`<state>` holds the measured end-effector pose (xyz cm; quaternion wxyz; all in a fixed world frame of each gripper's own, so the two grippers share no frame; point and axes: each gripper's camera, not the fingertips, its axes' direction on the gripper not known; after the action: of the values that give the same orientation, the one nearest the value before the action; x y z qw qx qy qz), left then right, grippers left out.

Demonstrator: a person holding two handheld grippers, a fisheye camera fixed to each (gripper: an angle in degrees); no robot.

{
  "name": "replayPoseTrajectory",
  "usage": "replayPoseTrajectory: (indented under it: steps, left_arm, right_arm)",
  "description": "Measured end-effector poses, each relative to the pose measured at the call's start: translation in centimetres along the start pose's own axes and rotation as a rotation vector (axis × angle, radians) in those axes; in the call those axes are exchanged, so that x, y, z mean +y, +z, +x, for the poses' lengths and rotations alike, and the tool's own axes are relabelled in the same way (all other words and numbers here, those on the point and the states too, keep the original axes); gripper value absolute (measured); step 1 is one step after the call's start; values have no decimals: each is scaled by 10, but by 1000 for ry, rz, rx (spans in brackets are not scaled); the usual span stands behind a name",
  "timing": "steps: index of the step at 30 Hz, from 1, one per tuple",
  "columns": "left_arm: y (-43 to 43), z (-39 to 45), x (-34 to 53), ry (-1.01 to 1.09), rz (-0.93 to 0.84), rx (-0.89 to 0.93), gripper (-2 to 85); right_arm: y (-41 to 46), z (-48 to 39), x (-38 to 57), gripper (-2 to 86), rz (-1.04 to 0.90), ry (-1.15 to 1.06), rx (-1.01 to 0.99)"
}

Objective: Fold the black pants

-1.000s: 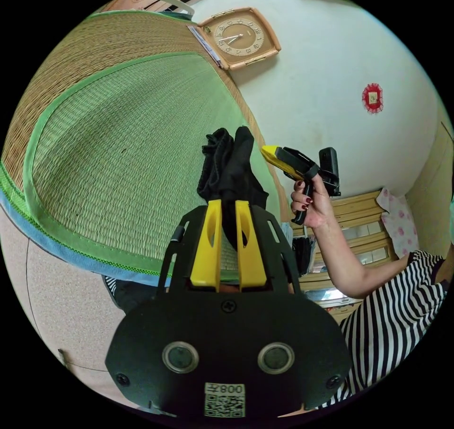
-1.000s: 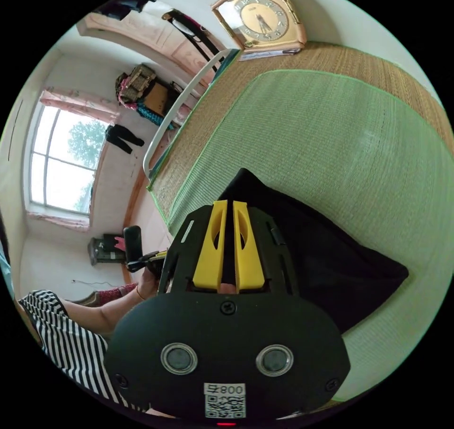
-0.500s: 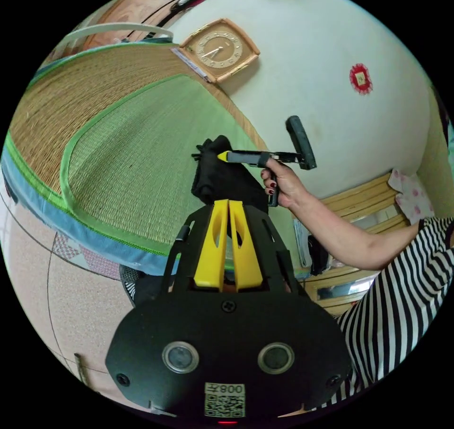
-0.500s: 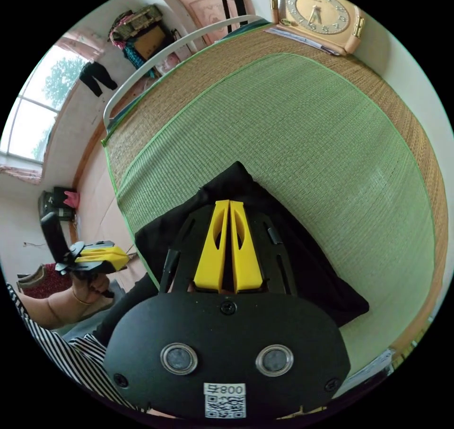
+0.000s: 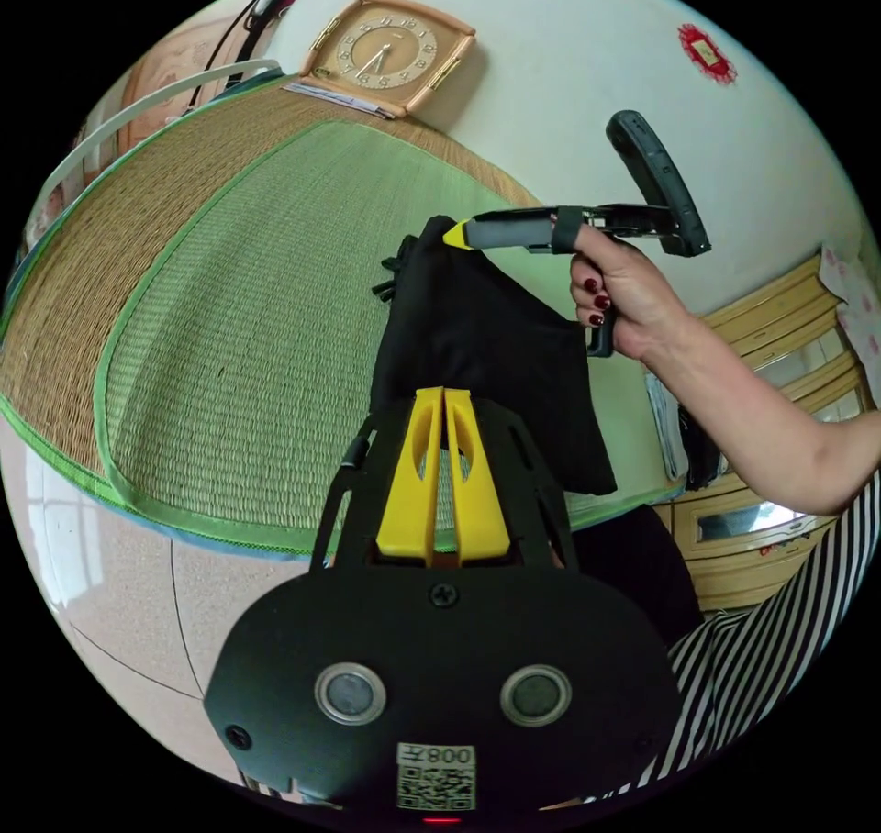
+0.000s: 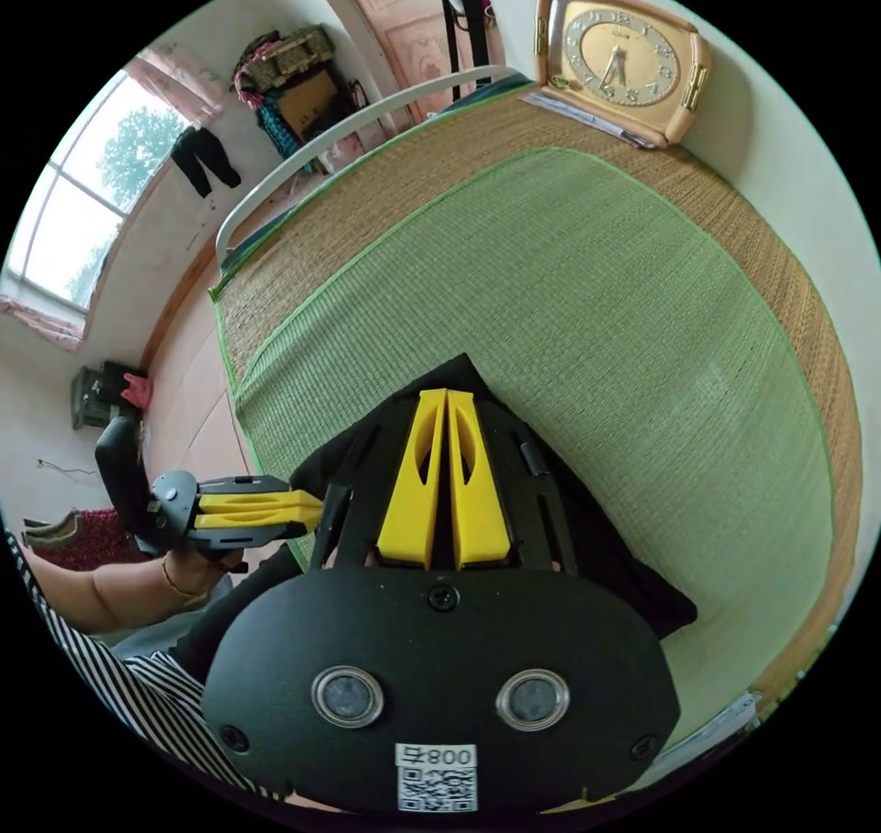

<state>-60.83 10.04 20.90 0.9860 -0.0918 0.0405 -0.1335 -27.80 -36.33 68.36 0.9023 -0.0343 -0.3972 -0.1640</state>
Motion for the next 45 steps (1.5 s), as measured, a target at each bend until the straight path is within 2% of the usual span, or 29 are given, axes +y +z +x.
replayPoseTrajectory:
  steps: [8,11,15,20,23,27,30,37,45]
  left_arm:
    - [-4,42,-16,51,-30,-66,1]
    - [-12,57,-20,59,-23,-56,1]
    - [-19,83,-23,101,-11,-37,1]
    - [-7,118,-34,144,-100,-108,1]
    - [0,129,-41,129,-139,-91,1]
    - [-6,155,-47,142,-142,-123,1]
    - [-12,188,-48,205,-134,-64,1]
    - [7,269,-50,333,-210,-9,3]
    - [33,321,-127,397,-190,-38,15]
  right_arm:
    - [-5,22,8,2,-70,19,-48]
    - [-33,44,28,2,-16,79,-172]
    - [-71,71,94,2,13,120,-273]
    - [-85,85,198,2,-102,166,-274]
    - [-79,89,251,2,-189,227,-239]
    - [-91,105,285,2,-111,340,-328]
    - [-115,107,297,2,-66,313,-350]
    - [-155,137,351,2,53,421,-430]
    - [-207,181,340,2,116,417,-304]
